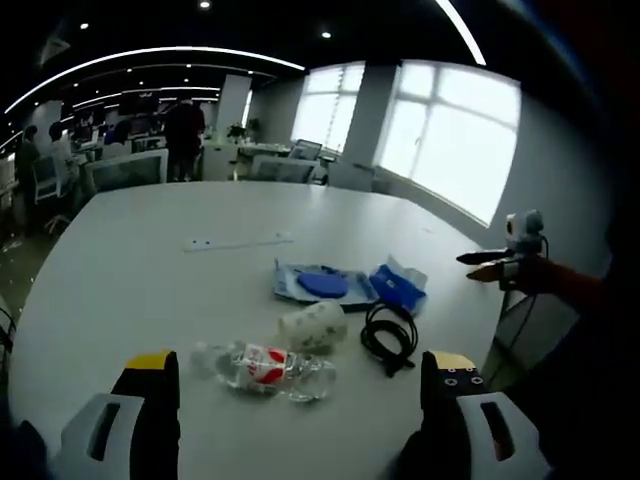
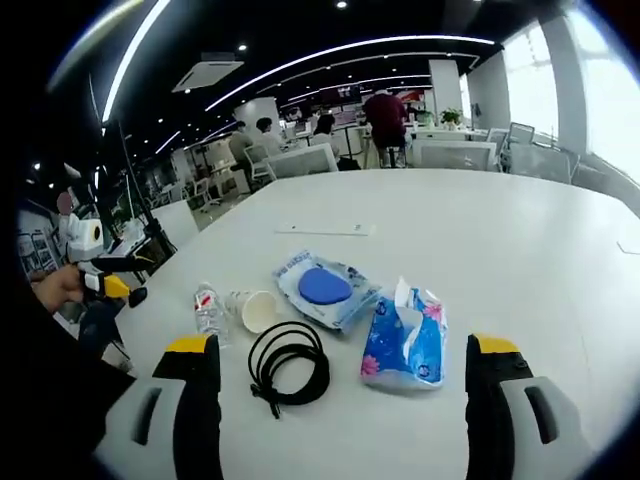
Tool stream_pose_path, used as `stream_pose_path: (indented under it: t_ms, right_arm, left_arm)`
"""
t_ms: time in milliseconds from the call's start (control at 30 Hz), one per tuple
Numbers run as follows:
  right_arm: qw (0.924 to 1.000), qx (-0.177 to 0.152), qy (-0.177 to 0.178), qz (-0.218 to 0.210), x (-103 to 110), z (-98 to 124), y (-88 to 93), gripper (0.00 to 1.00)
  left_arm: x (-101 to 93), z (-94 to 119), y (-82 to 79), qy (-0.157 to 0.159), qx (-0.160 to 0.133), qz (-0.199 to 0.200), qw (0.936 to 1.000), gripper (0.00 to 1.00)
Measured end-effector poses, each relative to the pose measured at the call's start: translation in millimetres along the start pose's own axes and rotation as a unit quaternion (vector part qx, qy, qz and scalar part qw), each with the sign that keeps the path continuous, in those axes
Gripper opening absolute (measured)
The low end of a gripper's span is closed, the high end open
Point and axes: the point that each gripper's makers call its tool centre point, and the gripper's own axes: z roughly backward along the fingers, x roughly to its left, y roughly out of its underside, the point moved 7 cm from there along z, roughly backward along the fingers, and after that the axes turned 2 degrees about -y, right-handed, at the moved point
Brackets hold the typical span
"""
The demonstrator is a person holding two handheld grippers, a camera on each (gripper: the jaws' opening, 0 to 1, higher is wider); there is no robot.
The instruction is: Arrange the tabletop items into an orderly group along one side of the table until the central work area is clear of visible clutter.
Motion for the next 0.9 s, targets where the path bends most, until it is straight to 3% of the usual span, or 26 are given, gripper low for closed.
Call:
stream_pose_path:
  t_ms: [900]
  right_arm:
    - [1.0, 0.004, -0.002, -0.001, 2.5, -2.0, 2.1, 0.99]
  left_arm:
    - [6.2, 8.0, 1.9, -0.009, -0.009, 0.009, 0.9999, 1.0]
